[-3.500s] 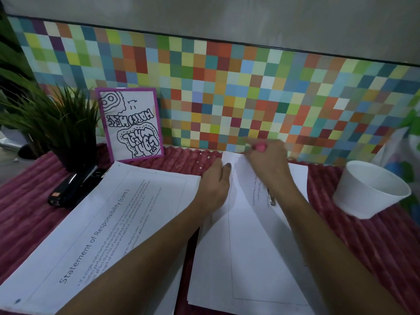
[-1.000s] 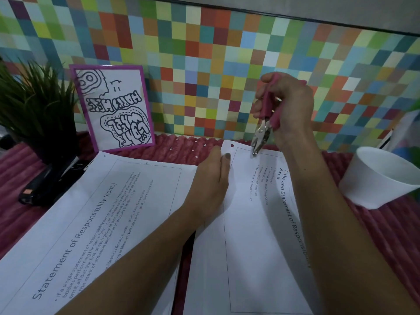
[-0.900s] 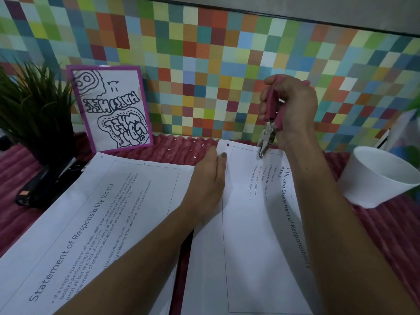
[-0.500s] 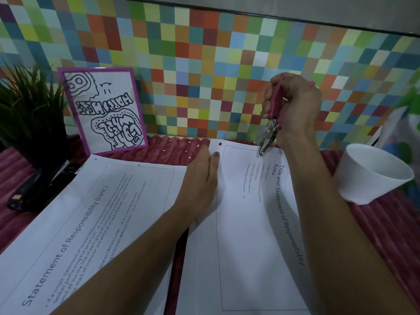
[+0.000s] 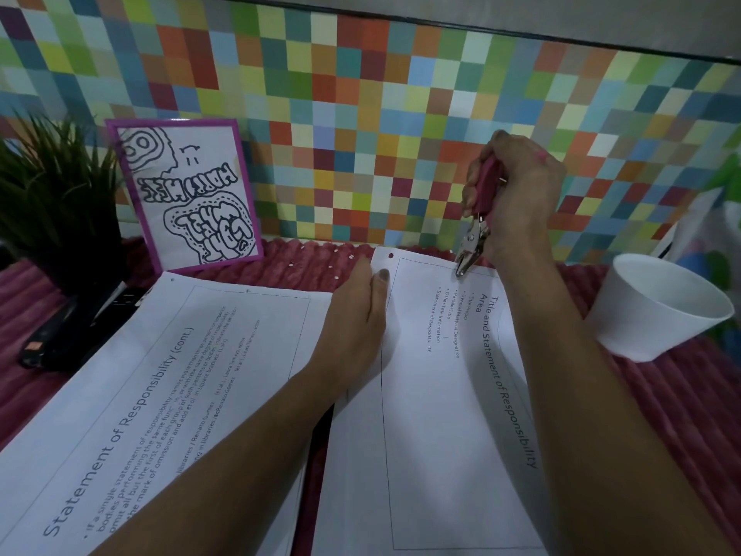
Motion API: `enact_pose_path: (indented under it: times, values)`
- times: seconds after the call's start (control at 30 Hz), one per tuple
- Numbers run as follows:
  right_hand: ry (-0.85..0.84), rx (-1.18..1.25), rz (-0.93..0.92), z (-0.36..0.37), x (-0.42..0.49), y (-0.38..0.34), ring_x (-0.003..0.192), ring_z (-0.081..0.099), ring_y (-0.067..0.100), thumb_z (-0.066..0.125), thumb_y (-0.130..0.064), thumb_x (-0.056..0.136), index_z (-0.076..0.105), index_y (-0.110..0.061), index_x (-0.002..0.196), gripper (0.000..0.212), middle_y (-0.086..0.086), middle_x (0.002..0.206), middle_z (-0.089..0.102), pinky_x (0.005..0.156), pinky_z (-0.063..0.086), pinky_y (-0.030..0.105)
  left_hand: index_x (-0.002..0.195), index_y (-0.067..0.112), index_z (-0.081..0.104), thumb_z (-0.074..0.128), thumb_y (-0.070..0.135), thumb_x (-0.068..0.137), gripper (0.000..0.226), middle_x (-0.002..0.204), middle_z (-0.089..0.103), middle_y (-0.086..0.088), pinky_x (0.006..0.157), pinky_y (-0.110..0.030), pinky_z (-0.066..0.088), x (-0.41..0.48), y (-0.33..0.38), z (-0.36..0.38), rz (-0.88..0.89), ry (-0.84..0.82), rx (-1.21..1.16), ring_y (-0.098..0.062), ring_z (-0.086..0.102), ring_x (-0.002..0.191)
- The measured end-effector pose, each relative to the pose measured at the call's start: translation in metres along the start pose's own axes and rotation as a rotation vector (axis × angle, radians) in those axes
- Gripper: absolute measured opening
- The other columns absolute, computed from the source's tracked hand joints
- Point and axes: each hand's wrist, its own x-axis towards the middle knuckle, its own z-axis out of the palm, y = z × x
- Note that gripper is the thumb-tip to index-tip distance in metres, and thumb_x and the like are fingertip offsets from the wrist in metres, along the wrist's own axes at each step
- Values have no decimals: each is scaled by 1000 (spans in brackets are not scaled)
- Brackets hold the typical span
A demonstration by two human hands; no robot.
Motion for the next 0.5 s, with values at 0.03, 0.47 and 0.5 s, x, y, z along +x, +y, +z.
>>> enact_pose_path:
  times: [0.03, 0.47, 0.5]
  values:
    - [4, 6, -9, -1, 0, 1, 32, 38, 22, 53, -8, 91, 51, -4, 61, 31, 12, 51, 50, 38, 31, 28, 76, 25, 37, 34, 29, 102, 27, 69, 45, 1, 57, -14, 37, 0, 0, 0, -1, -1, 7, -6, 42, 64]
    - [36, 56, 48, -2, 3, -4, 36, 38, 22, 52, -7, 88, 51, -4, 61, 27, 11, 52, 49, 40, 32, 26, 117, 17, 53, 64, 34, 88, 35, 105, 63, 15, 80, 0, 43, 1, 1, -2, 24, -8, -65, 3, 60, 97]
    - [21, 53, 74, -3, 3, -5, 38, 40, 22, 51, -7, 86, 54, -4, 64, 23, 11, 53, 50, 40, 33, 26, 118, 15, 53, 63, 38, 88, 39, 110, 64, 11, 87, -7, 46, 2, -1, -2, 19, 12, -44, -3, 60, 102]
